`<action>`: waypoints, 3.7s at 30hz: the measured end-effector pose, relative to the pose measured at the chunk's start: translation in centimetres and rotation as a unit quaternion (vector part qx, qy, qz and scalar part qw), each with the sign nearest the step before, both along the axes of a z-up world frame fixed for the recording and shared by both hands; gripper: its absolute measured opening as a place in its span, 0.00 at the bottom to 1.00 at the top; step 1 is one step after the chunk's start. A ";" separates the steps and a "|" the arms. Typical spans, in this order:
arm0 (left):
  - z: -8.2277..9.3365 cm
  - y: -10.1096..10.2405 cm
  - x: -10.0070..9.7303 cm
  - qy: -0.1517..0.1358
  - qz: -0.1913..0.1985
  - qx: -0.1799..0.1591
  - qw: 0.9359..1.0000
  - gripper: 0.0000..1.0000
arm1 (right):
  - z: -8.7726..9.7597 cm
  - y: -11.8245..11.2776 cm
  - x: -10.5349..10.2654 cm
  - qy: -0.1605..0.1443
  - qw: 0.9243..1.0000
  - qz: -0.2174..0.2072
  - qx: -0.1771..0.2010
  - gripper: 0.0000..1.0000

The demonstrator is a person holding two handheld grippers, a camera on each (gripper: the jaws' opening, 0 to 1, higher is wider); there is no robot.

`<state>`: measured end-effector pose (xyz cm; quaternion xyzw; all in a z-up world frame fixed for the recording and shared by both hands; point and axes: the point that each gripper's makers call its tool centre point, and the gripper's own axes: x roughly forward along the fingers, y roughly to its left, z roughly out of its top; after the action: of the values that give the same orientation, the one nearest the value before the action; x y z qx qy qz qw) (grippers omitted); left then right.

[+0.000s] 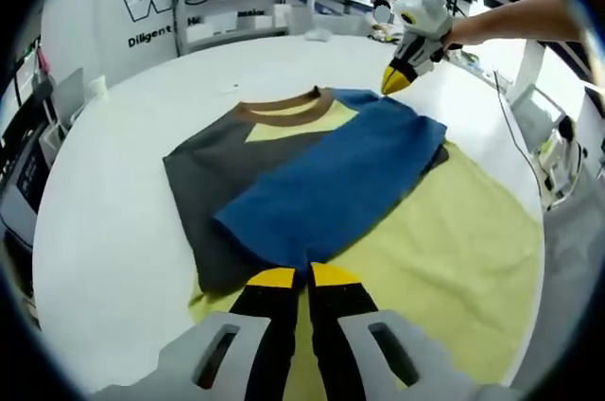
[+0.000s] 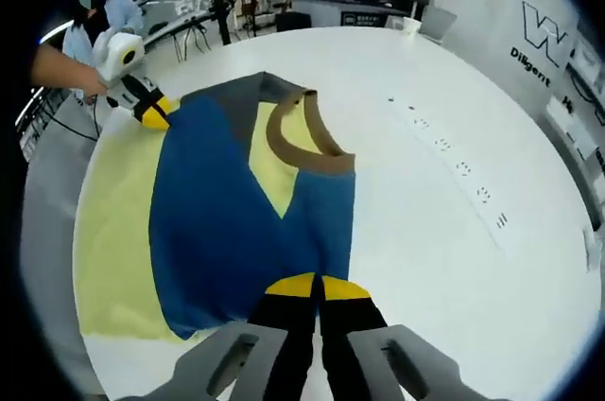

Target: Fold the garment on the visible template until the final outline fits inside the template.

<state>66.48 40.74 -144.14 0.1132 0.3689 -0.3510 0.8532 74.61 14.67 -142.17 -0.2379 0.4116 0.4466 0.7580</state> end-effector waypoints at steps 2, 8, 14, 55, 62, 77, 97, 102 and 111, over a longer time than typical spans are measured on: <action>0.0 0.0 0.0 0.001 0.000 0.000 1.000 0.04 | -0.2 0.1 -0.2 0.002 1.000 0.007 -0.003 0.00; 0.0 0.0 0.0 0.000 0.001 0.000 1.000 0.04 | -0.9 0.6 -0.5 0.008 1.000 0.013 -0.001 0.12; 0.0 0.0 0.0 0.000 0.002 -0.001 1.000 0.04 | -1.9 0.2 -0.5 0.022 1.000 0.004 -0.009 0.14; 0.1 -0.2 -0.1 -0.013 -0.022 0.022 0.999 0.05 | 0.0 0.5 1.9 -0.053 0.998 0.011 -0.026 0.00; 0.4 0.5 -0.4 -0.024 -0.029 0.036 0.999 0.16 | 1.2 -0.2 1.5 -0.048 0.999 -0.026 0.002 0.20; 2.5 2.6 -1.0 -0.051 -0.014 0.029 0.998 0.39 | 3.3 0.6 -3.5 -0.039 0.997 -0.041 0.045 0.42; 2.0 3.8 -6.0 -0.043 -0.056 0.039 0.997 0.49 | 3.0 2.1 -10.8 -0.041 0.995 -0.044 0.076 0.57; 2.4 3.9 -7.1 -0.042 -0.068 0.028 0.996 0.50 | 3.5 2.1 -12.1 -0.046 0.994 -0.044 0.084 0.58; 2.9 4.8 -9.0 -0.043 -0.078 0.024 0.996 0.49 | 4.1 2.9 -15.6 -0.051 0.994 -0.036 0.093 0.58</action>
<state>57.47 45.53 -141.21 0.1769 0.3305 -0.4023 0.8352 59.00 17.59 -138.03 -0.1734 0.3373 0.4429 0.8124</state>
